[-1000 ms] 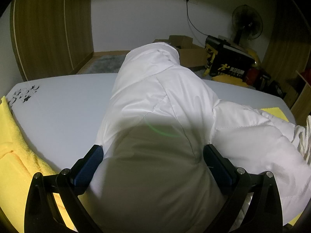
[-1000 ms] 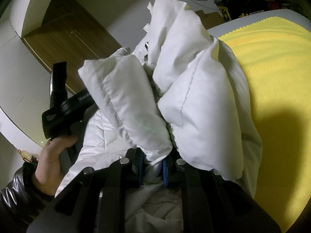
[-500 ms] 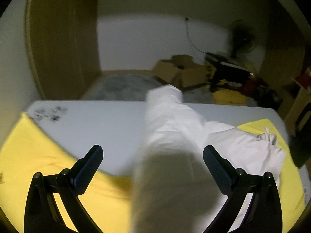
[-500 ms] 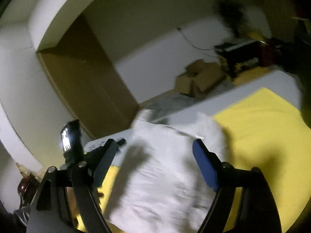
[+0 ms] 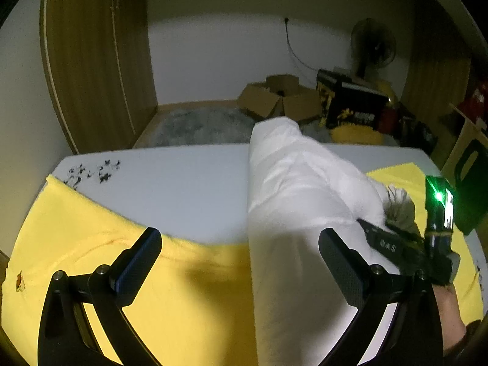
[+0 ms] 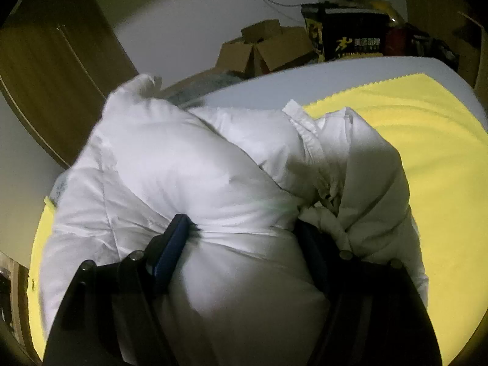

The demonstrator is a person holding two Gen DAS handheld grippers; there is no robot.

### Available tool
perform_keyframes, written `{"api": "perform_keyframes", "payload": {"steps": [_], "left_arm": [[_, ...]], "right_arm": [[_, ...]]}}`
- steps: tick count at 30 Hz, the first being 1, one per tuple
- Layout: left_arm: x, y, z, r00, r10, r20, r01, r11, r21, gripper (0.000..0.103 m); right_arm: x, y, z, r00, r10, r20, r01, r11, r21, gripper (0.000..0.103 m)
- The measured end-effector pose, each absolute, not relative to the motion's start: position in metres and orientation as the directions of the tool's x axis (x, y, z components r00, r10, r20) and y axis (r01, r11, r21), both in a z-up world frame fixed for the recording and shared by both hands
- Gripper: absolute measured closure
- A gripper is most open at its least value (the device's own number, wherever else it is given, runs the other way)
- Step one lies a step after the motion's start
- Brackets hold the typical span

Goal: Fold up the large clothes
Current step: 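Press the folded jacket flat with the right tool while the left tool withdraws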

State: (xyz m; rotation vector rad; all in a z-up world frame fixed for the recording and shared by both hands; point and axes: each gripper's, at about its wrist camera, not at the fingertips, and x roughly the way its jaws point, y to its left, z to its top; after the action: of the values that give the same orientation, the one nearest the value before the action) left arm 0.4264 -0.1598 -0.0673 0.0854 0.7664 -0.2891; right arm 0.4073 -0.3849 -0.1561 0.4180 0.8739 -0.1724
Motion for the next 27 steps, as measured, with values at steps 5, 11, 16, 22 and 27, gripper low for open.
{"api": "perform_keyframes", "payload": {"steps": [5,11,16,22,27], "left_arm": [[0.408,-0.143,-0.063,0.674,-0.233,-0.701,0.279,0.959,-0.050,0.000],[0.411,-0.124,-0.057,0.685,-0.199,-0.701,0.242,0.970,-0.039,0.000],[0.419,-0.118,-0.064,0.685,-0.196,-0.702,0.236,0.971,-0.040,0.000],[0.428,-0.123,-0.083,0.655,-0.193,-0.731,0.236,0.971,-0.045,0.000],[0.423,-0.123,-0.087,0.631,-0.202,-0.749,0.247,0.968,-0.053,0.000]], "right_arm": [[0.408,-0.370,-0.155,0.613,-0.023,-0.789,0.313,0.925,0.216,0.031],[0.389,-0.356,-0.130,0.605,-0.112,-0.788,0.336,0.933,0.126,0.031],[0.391,-0.354,-0.142,0.618,-0.174,-0.767,0.363,0.928,0.081,0.031],[0.391,-0.344,-0.150,0.619,-0.192,-0.761,0.362,0.930,0.059,0.030],[0.399,-0.349,-0.158,0.612,-0.182,-0.770,0.360,0.931,0.066,0.030]]}}
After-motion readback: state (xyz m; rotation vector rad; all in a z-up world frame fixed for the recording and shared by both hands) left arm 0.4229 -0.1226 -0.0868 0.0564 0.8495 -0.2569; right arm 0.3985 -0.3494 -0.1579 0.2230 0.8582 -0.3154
